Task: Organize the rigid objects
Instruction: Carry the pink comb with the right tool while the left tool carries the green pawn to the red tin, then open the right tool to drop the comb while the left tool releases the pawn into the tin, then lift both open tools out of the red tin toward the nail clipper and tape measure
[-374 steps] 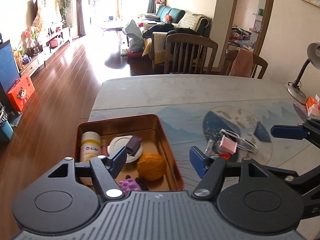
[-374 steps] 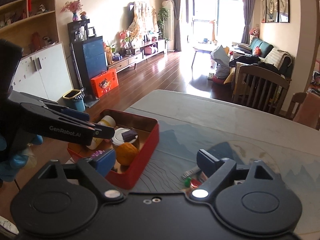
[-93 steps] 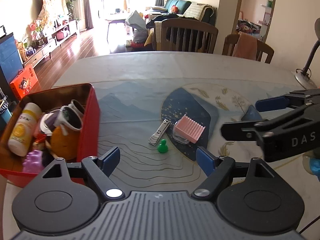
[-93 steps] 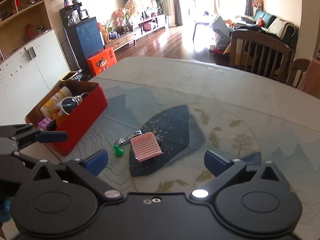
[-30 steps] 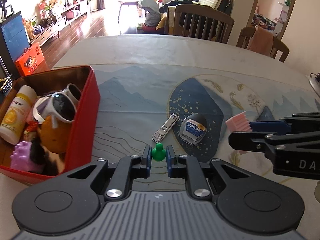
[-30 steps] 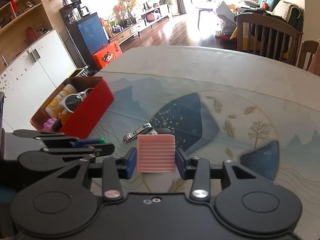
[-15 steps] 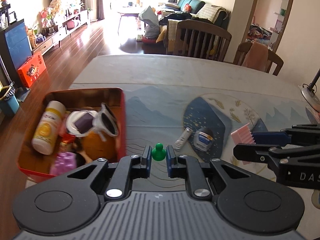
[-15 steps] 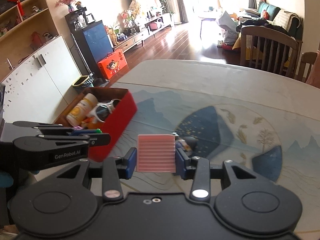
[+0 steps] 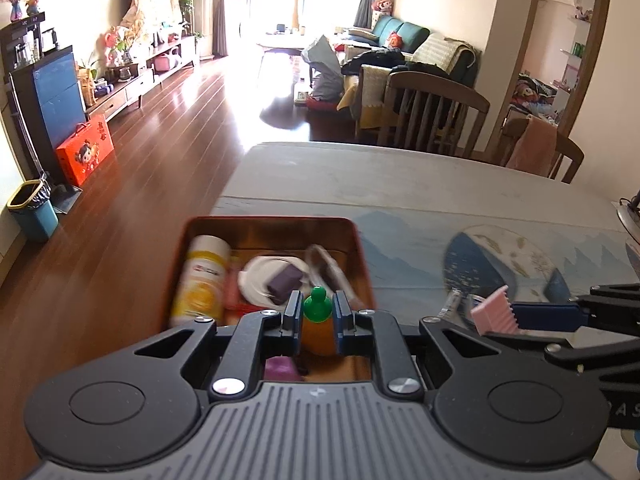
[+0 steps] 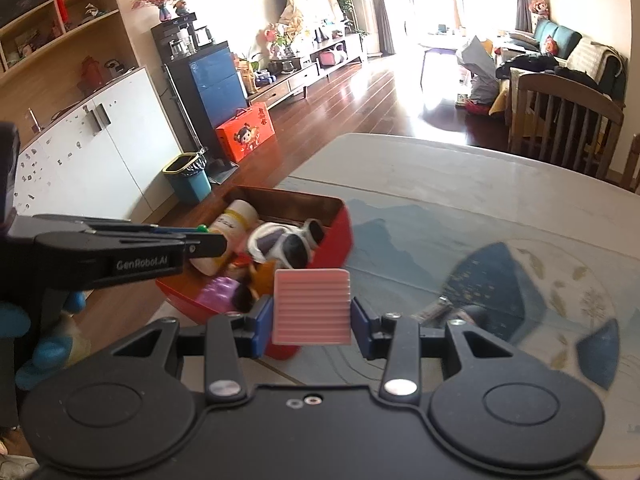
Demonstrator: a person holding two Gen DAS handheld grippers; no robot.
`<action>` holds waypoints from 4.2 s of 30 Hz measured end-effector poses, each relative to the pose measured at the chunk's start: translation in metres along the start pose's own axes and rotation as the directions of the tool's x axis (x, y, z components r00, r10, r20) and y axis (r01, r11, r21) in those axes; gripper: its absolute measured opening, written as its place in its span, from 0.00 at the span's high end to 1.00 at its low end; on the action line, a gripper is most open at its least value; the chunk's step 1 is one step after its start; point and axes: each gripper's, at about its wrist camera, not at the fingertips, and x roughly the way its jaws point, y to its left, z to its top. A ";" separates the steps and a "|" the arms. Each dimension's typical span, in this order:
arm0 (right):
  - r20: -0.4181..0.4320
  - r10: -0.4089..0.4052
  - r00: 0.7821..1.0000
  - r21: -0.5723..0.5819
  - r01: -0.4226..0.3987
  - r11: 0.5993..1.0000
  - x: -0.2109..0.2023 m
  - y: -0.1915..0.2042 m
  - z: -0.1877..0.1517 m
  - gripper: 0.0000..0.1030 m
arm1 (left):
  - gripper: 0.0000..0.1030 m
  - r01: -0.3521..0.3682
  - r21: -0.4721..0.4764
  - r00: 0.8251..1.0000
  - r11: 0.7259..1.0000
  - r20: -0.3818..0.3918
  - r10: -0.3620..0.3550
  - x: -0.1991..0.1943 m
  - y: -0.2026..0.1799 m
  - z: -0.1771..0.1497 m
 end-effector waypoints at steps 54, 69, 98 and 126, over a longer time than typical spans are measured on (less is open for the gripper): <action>-0.187 -0.104 0.977 -0.202 0.066 0.977 0.156 0.102 0.039 0.59 | 0.85 0.122 0.055 0.977 0.991 -0.185 -0.110 0.139 0.085 0.038; -0.150 -0.082 0.985 -0.163 0.058 0.985 0.139 0.096 0.044 0.49 | 0.85 0.134 0.053 0.973 0.990 -0.195 -0.121 0.127 0.086 0.032; 0.032 -0.060 0.998 -0.062 0.062 0.996 0.032 0.075 0.024 0.20 | 0.26 0.072 0.089 0.997 0.993 -0.011 -0.071 0.023 0.062 0.019; 0.097 -0.012 0.995 -0.047 0.016 0.999 -0.052 -0.042 -0.021 0.02 | 0.01 0.005 0.043 0.997 0.999 0.081 -0.008 -0.011 -0.074 -0.005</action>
